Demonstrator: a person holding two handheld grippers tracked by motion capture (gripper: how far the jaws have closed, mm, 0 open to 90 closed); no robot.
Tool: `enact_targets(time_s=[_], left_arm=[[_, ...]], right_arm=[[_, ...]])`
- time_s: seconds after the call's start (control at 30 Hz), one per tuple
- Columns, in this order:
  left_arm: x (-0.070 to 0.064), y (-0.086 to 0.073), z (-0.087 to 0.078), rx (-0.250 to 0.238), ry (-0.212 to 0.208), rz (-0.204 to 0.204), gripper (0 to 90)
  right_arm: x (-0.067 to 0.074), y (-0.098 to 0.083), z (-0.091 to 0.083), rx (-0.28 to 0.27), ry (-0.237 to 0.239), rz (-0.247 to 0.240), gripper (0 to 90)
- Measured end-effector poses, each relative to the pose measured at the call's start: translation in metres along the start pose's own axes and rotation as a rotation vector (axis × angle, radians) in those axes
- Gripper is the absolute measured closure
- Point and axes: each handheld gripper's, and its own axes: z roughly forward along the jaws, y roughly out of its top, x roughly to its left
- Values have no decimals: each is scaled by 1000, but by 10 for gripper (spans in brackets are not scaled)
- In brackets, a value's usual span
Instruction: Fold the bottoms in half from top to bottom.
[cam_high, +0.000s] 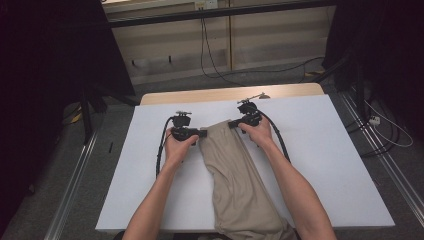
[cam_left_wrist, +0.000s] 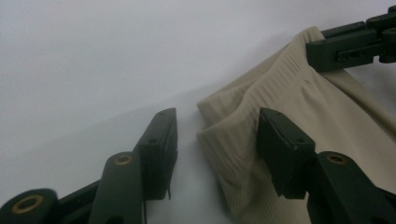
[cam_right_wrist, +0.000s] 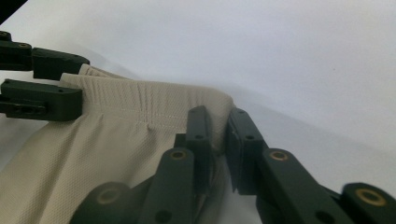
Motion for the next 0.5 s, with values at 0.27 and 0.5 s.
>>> enact_targets(time_s=[0.27, 0.5], left_arm=[[-4, 0, 3, 9, -38, -62, 767], [-1, 22, -3, -85, -68, -70, 790]], right_arm=[[5, 0, 1, 1, -19, -8, 807], [6, 9, -17, -77, 4, 19, 830]])
